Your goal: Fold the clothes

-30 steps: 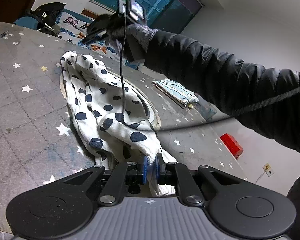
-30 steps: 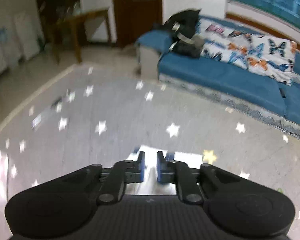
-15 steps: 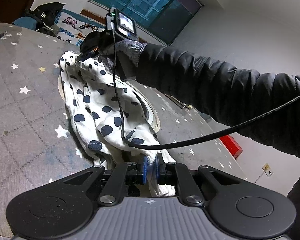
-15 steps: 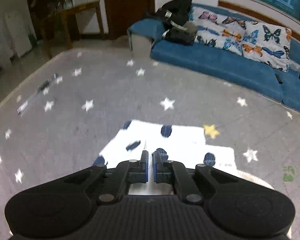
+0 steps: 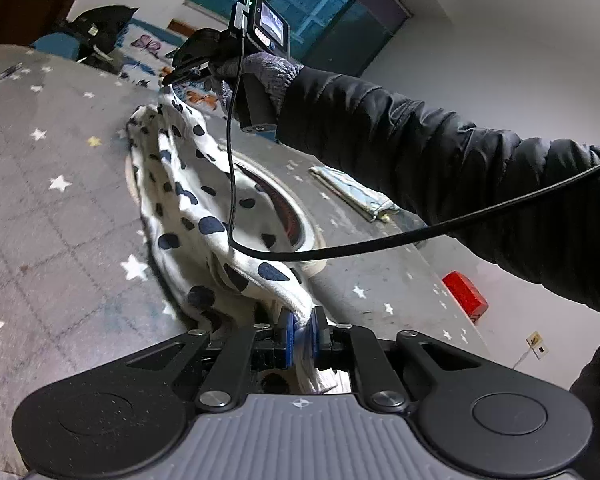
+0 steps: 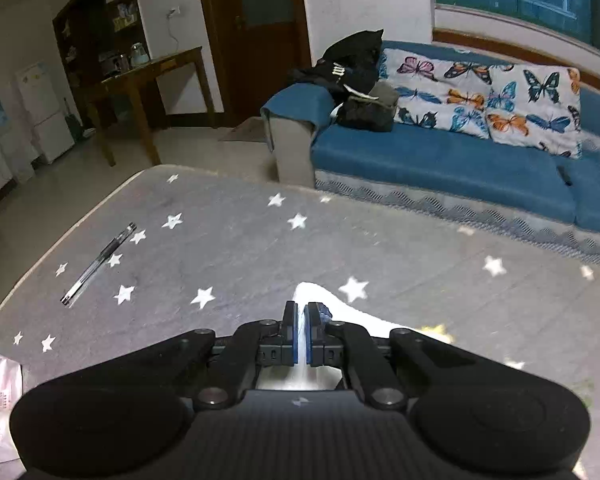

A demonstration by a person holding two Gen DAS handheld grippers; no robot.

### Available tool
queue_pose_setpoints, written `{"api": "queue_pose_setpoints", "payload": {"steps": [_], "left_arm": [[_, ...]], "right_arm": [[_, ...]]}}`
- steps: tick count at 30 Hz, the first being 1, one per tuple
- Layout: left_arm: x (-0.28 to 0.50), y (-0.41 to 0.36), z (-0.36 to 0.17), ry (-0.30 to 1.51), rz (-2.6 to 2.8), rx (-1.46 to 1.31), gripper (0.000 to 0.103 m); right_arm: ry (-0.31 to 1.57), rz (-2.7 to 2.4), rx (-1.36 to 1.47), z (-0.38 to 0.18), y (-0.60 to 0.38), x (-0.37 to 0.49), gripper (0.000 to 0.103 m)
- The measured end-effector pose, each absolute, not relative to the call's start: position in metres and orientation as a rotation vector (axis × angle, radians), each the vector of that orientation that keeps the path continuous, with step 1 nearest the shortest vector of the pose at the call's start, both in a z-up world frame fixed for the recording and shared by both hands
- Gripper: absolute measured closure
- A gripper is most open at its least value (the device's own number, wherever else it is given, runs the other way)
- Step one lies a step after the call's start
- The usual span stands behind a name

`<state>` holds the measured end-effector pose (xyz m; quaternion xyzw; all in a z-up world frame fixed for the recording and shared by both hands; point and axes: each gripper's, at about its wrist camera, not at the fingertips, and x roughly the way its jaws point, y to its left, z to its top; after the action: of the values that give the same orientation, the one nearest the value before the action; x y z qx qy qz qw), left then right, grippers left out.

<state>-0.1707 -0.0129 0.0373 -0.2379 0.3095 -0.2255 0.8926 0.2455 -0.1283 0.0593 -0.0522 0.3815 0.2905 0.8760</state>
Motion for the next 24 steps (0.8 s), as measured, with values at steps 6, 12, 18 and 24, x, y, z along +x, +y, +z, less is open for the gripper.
{"api": "queue_pose_setpoints", "payload": {"steps": [6,12,18,24], "left_arm": [[-0.17,-0.011,0.035,0.664,-0.449,-0.501,0.093],[-0.175,-0.012,0.038,0.666,-0.438,-0.474,0.089],[-0.185,-0.015,0.043,0.654,-0.414,-0.43,0.08],[-0.197,-0.018,0.049,0.629,-0.391,-0.403,0.065]], "right_arm": [[0.835,0.657,-0.091,0.044,-0.12,0.244,0.097],[0.812,0.68,-0.075,0.067,-0.134,0.234,0.094],[0.759,0.67,-0.098,0.108,-0.164,0.218,0.08],[0.733,0.654,-0.161,0.133,-0.207,0.192,0.067]]}}
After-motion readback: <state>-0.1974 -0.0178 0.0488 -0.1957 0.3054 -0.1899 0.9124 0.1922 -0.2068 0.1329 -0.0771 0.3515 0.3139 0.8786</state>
